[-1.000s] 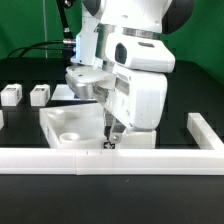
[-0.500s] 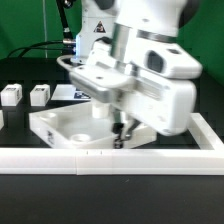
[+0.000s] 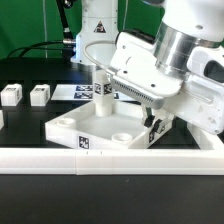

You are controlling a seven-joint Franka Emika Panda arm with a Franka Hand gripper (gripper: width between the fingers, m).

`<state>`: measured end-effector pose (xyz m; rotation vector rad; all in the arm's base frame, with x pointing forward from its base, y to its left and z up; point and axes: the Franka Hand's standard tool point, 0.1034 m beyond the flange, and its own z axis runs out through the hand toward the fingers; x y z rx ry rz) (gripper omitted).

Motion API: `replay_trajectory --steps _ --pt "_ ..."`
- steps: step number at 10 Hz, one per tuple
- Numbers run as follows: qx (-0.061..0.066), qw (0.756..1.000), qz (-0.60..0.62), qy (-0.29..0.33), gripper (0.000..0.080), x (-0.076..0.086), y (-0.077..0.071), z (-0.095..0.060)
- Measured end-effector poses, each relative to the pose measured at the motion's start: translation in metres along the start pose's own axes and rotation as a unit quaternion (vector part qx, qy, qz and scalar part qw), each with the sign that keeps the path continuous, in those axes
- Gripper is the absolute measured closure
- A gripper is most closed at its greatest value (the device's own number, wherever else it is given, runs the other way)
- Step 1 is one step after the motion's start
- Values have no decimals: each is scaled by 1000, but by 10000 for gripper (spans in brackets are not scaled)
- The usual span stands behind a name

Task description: Assemble square table

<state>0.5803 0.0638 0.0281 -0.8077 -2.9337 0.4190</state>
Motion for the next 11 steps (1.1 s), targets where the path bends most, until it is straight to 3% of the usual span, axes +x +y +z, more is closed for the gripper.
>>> replay_trajectory --steps 4,5,6,8,9,11 --pt "2 1000 5 3 736 0 -2 3" --pt "20 999 -41 24 736 6 -4 3" --pt "27 995 -81 47 736 6 0 -1" --pt "-6 981 -189 47 743 4 12 -9" --pt "-7 972 -227 55 752 11 17 -6" --pt "13 959 -276 59 766 21 23 -6"
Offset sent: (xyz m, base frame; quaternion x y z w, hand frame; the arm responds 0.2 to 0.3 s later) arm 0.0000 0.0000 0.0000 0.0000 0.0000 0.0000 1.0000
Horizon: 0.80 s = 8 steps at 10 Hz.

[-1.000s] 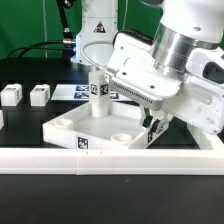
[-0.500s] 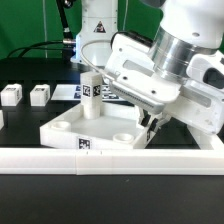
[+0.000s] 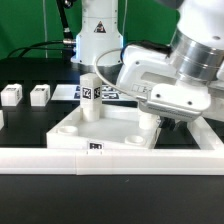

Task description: Assemble square table

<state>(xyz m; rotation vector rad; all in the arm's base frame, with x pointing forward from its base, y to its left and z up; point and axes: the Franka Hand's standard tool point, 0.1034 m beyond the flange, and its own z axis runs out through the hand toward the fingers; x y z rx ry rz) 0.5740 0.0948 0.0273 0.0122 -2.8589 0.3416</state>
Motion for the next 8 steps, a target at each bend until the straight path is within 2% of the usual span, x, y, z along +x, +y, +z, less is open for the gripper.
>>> replay_trajectory --steps 3,4,5,6,7,8 --pt "2 1000 -12 0 780 -1 -5 2" --pt "3 1000 -9 2 702 -1 -8 -1" --pt "10 1000 5 6 702 -1 -15 -12" --pt "17 999 30 14 470 2 -19 -17" --pt "31 998 54 29 470 7 -18 -11" --pt "59 995 73 43 293 9 -15 -1"
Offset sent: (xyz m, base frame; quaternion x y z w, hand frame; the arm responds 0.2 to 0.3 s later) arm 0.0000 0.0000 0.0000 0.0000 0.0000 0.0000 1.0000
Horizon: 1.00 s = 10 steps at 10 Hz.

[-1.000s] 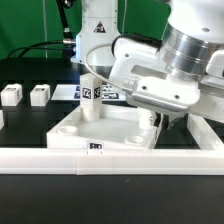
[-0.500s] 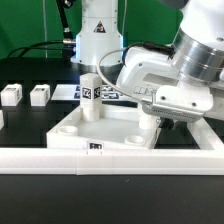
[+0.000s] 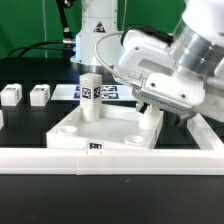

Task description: Assemble square table

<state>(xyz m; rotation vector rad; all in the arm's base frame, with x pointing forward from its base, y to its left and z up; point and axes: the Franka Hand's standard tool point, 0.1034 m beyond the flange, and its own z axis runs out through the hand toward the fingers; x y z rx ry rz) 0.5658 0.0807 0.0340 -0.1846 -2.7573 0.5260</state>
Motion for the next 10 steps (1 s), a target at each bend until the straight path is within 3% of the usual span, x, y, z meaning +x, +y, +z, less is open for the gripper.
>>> replay_trajectory --steps 1,4,8,9,10 --pt "14 1000 7 6 174 0 11 8" --pt "27 999 11 20 151 -1 9 6" --pt "26 999 11 19 150 -2 9 6" --pt "36 999 21 23 150 1 9 5" --pt "88 995 33 36 150 13 9 0"
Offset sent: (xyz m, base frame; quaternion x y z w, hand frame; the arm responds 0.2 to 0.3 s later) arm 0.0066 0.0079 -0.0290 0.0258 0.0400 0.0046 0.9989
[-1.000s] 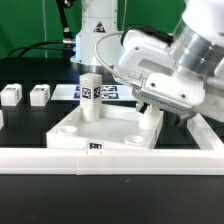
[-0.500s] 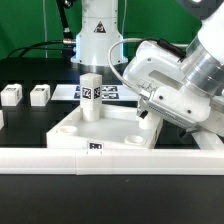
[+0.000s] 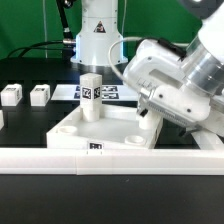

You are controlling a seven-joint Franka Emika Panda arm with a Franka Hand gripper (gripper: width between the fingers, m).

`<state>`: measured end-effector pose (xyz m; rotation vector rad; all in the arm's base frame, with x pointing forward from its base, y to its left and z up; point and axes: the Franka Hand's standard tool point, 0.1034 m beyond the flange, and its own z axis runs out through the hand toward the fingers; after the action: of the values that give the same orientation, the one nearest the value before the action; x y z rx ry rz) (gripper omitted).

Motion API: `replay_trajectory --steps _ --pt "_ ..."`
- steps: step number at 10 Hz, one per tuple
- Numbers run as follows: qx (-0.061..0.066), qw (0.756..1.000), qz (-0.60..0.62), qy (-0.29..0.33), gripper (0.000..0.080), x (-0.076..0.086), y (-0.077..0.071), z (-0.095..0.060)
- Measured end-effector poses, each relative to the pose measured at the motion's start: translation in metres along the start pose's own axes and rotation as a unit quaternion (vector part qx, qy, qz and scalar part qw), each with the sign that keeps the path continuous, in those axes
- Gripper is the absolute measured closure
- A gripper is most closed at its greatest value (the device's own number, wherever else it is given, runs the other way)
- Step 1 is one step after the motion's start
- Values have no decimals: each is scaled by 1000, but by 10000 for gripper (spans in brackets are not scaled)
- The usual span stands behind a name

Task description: Assemble square table

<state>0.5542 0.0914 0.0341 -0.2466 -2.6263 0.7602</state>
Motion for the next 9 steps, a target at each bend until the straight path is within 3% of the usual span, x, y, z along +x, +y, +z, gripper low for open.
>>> replay_trajectory --steps 1,2,3,4,5,6,7,8,9 --pt "59 998 18 5 150 5 1 -8" --pt "105 994 29 -1 151 7 3 -16" --pt "109 994 30 -4 151 1 3 -20" --pt "87 996 24 -14 151 -8 0 -22" --pt "32 999 11 -35 151 -21 -3 -26" --pt "-56 997 -1 -58 151 -28 -11 -30" --pt "-88 995 -7 -48 151 -23 -13 -23" --pt "-112 993 3 -45 151 -27 -3 -17" --pt "-118 992 11 -47 151 -30 2 -13"
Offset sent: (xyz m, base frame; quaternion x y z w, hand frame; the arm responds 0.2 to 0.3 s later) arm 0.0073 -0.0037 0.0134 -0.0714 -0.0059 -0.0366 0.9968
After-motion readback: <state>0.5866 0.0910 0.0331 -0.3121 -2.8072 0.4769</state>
